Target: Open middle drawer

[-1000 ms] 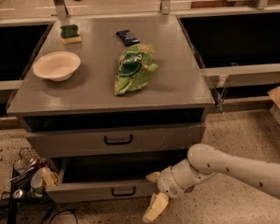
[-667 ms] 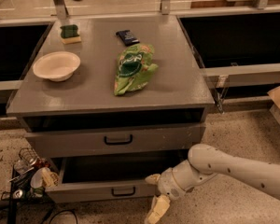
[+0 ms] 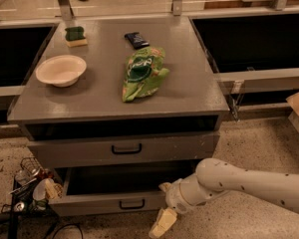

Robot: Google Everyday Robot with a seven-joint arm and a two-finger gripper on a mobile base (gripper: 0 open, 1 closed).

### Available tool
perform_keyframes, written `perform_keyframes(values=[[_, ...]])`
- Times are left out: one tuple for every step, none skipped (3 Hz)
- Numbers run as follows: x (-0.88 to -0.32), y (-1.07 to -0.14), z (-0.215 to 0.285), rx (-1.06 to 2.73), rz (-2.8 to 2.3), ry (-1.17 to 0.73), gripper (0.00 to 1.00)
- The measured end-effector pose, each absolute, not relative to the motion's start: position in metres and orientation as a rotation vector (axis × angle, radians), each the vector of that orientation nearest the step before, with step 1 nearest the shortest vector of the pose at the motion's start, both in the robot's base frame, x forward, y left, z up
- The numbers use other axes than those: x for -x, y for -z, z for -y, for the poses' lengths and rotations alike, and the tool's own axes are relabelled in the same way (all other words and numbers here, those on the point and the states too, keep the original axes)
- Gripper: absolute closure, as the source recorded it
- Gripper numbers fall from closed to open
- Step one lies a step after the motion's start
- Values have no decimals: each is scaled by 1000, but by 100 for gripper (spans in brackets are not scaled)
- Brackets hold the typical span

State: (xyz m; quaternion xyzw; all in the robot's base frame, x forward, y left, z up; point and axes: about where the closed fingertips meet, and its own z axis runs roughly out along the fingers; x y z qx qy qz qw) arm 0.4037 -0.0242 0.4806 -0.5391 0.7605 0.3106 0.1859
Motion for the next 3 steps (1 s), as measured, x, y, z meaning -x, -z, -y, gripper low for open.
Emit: perform_keyframes(values=[[-424, -466, 17, 1506, -2171, -843, 0], [-424, -466, 17, 1506, -2171, -842, 0], [-423, -463, 14, 1526, -2162, -872, 0]])
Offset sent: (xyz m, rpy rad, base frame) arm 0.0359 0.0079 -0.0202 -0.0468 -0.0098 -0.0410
